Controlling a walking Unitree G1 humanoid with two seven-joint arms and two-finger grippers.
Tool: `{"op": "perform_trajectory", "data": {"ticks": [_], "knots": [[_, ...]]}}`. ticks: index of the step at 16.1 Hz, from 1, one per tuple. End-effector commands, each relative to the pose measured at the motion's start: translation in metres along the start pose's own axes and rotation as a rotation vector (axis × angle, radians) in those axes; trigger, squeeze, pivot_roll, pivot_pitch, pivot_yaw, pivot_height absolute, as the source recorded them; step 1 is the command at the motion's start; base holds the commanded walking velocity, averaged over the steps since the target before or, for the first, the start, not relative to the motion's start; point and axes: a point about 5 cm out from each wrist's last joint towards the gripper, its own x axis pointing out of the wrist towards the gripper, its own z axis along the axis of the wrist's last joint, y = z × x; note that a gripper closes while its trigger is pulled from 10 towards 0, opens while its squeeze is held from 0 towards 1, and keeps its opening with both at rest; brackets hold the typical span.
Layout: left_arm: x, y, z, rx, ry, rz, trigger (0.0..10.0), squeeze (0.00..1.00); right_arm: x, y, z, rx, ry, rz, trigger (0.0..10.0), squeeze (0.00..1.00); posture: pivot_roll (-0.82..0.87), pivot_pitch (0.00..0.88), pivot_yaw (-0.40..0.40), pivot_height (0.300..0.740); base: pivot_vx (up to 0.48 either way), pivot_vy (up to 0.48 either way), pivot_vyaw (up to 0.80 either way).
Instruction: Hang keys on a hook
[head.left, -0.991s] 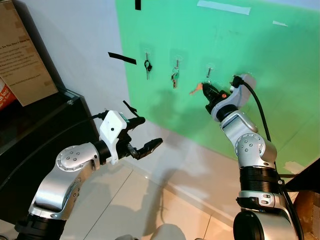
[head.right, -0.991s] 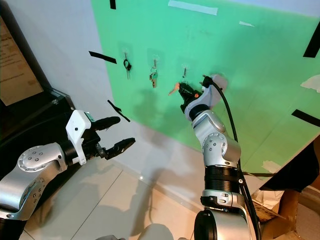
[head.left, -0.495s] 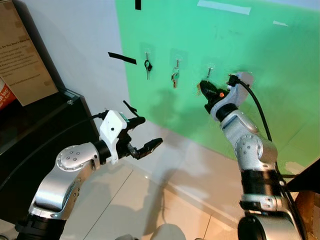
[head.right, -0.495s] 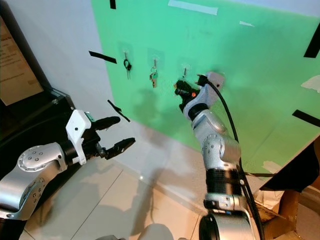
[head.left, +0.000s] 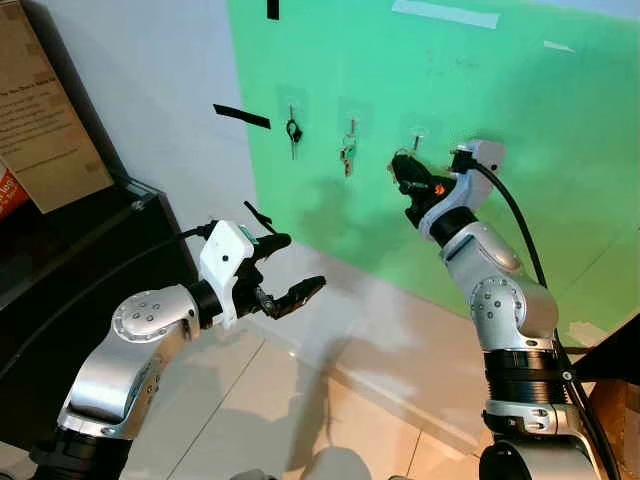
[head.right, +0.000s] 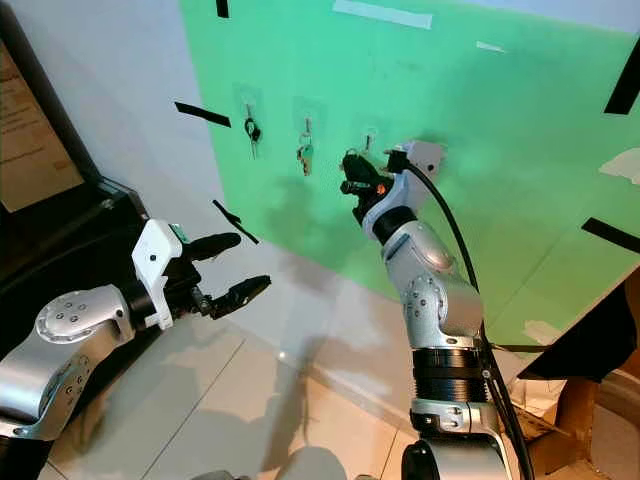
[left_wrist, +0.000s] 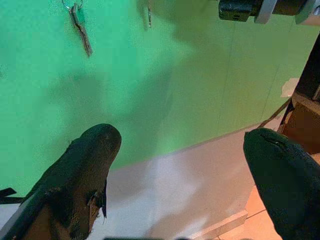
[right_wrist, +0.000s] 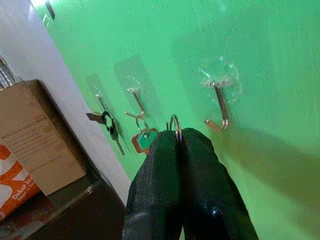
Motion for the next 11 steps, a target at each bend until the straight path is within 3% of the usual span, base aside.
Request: {"op": "perform_trajectory", "data": {"ticks": [1, 11], "knots": [[0.002, -0.002, 0.006, 0.018, -0.009, -0.023, 10.0, 0.00, 0.003, 0.002, 0.009, -0.003, -0.034, 0.005, 10.0, 0.00, -0.04, 0.000, 0.021, 0.740, 0.000, 0.000, 0.00], [0.000, -0.003, 0.005, 0.015, -0.006, -0.025, 10.0, 0.00, 0.011, -0.021, 0.007, 0.135, -0.038, -0.172, 10.0, 0.00, -0.04, 0.000, 0.018, 0.740, 0.000, 0.000, 0.00]]}}
